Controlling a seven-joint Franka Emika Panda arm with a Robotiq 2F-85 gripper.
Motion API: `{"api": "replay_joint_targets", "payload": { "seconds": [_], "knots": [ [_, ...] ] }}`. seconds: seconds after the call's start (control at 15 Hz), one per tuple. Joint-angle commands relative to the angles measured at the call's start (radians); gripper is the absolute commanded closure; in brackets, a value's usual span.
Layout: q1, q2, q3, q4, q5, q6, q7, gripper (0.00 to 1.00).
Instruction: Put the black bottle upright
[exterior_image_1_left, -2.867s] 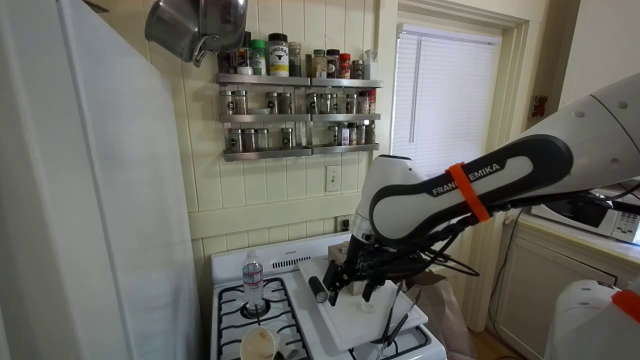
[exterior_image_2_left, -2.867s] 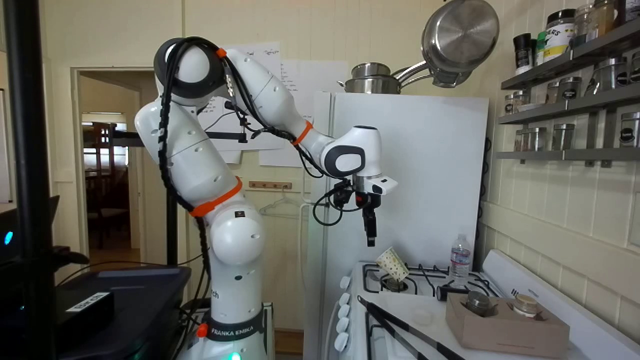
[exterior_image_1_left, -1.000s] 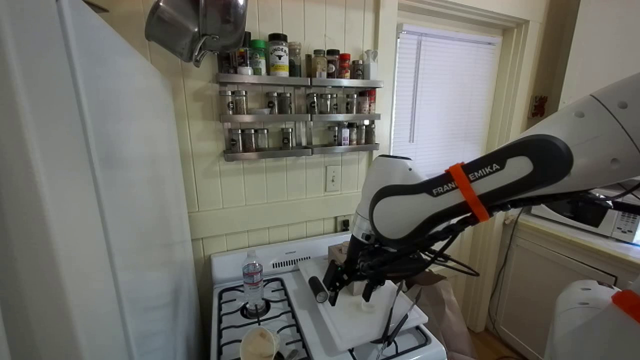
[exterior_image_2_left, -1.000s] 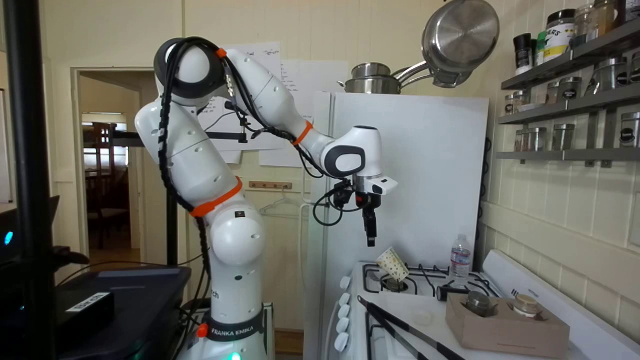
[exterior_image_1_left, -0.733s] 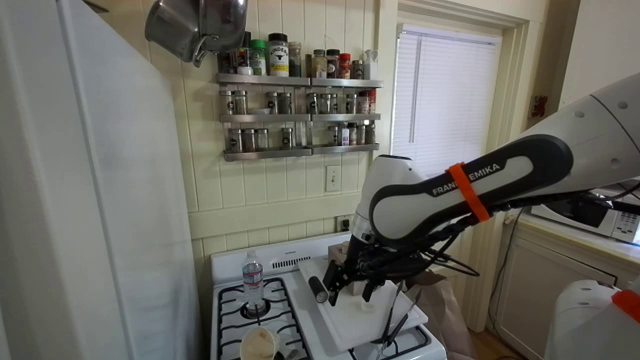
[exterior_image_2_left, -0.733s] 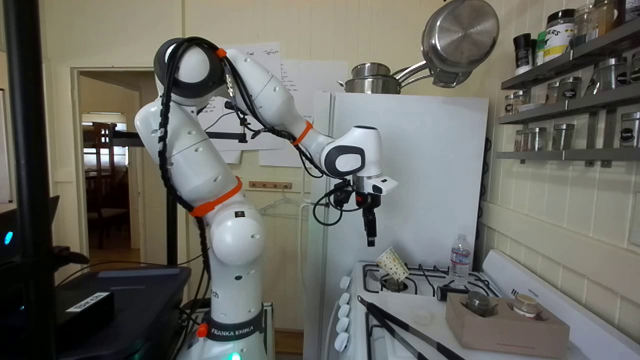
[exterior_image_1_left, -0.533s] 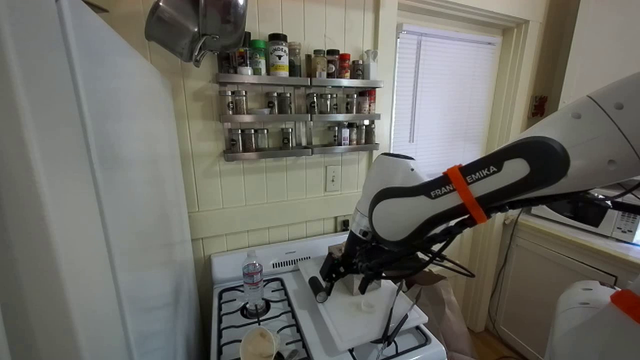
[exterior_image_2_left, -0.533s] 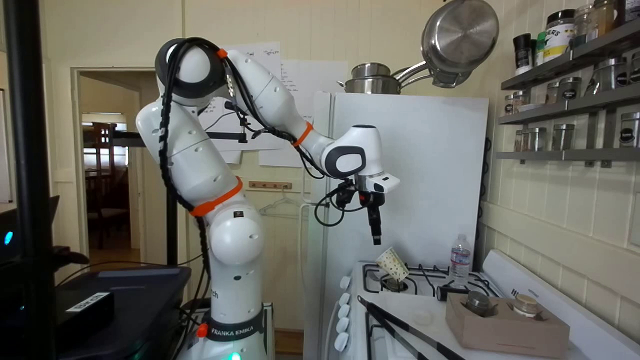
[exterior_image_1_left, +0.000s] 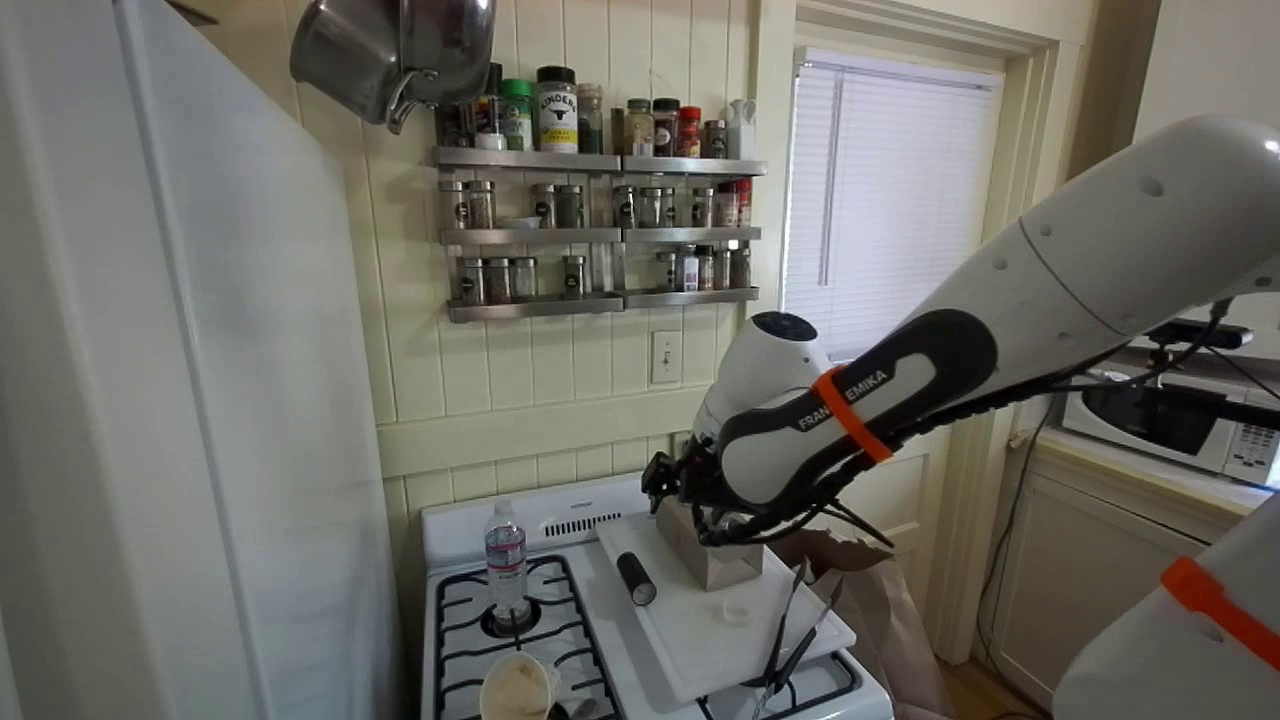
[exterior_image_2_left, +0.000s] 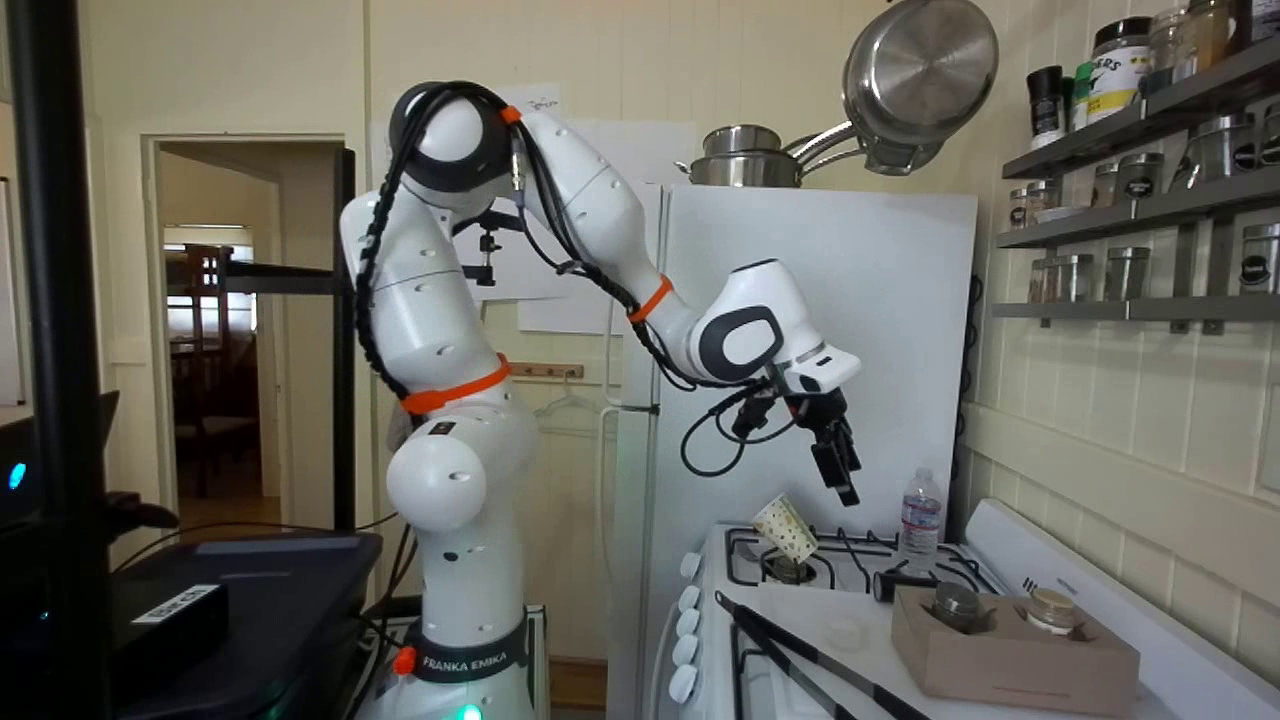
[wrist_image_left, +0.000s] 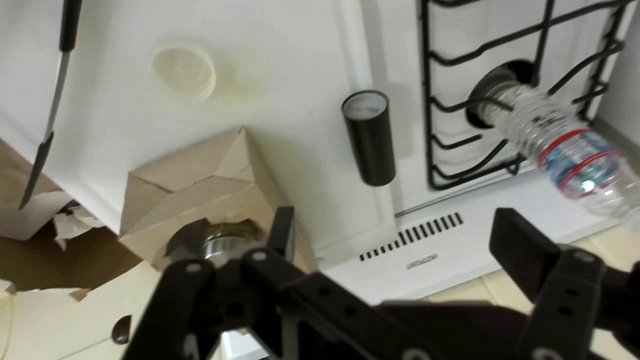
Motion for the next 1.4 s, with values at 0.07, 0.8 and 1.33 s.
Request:
{"api": "replay_joint_targets", "payload": {
  "seconds": [0.07,0.8,1.33],
  "knots": [
    [-0.017,0.167,-0.054,0.195,-0.067,-0.173,0.068,0.00],
    [0.105,0.250,-0.206,0.335,-0.039,-0.371,-0.011,0.00],
    [0.142,0.496,-0.346,0.715,0.254,-0.813,-0.568,0.00]
  ]
}}
